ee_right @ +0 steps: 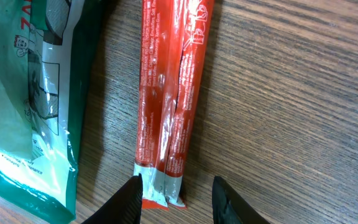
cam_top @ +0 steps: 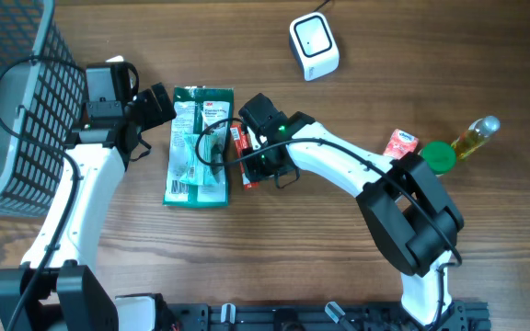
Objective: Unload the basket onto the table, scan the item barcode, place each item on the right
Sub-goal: 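Lower the right gripper onto the red stick's end and close it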
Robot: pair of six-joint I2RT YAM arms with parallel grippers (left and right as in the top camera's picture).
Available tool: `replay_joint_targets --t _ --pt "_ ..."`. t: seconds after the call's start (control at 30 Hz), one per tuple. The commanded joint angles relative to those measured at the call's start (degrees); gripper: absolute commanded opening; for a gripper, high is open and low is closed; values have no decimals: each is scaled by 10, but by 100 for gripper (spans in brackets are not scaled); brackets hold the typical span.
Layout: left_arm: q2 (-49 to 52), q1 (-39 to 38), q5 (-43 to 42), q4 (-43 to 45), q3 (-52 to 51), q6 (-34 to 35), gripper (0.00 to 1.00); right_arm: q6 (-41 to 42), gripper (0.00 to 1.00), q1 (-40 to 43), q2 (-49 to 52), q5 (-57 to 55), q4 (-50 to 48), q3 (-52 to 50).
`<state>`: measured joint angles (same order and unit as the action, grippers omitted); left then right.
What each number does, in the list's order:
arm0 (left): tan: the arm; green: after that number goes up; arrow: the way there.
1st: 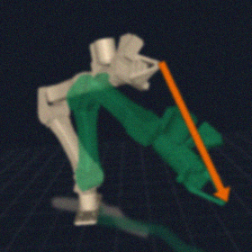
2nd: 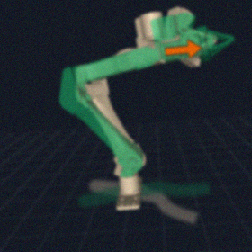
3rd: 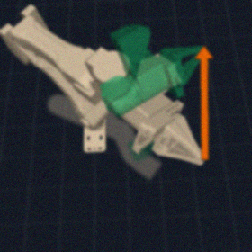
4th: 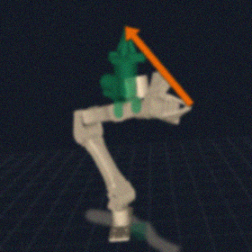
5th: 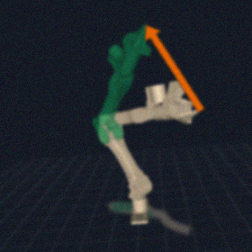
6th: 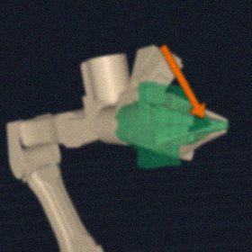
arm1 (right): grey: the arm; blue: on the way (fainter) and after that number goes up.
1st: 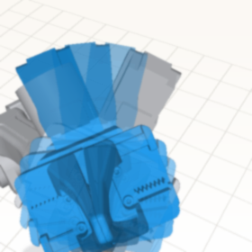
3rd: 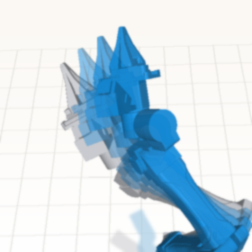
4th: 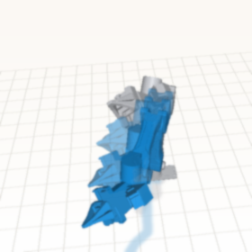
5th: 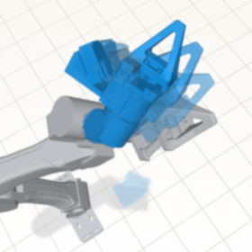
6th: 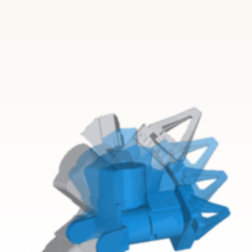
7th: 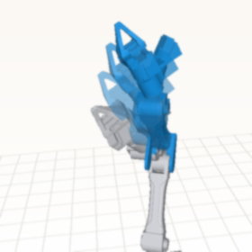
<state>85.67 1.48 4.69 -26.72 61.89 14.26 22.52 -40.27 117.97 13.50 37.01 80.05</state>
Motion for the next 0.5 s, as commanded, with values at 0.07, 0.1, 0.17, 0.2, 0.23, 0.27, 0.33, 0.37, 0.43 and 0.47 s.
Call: replay_joint_targets --t 0.07,0.1,0.17,0.2,0.23,0.27,0.33,0.37,0.43,0.47 --pt "-2 2 5 1 4 -5 100 6 37 -4 7 8 -1 -6" --pt "-2 2 5 1 4 -5 100 6 37 -4 7 8 -1 -6" --pt "-2 2 5 1 4 -5 100 6 37 -4 7 7 -1 -6" --pt "-2 2 5 2 4 -5 100 6 37 -4 7 7 -1 -6" --pt "-2 2 5 2 4 -5 100 6 37 -4 7 8 -1 -6" --pt "-2 2 5 2 4 -5 100 6 37 -4 7 7 -1 -6" --pt "-2 2 5 2 4 -5 100 6 37 -4 7 8 -1 -6" --pt "-2 2 5 2 4 -5 100 6 37 -4 7 8 -1 -6" --pt "-2 2 5 1 4 -5 100 6 37 -4 7 8 -1 -6" --pt "-2 2 5 2 4 -5 100 6 37 -4 7 8 -1 -6"
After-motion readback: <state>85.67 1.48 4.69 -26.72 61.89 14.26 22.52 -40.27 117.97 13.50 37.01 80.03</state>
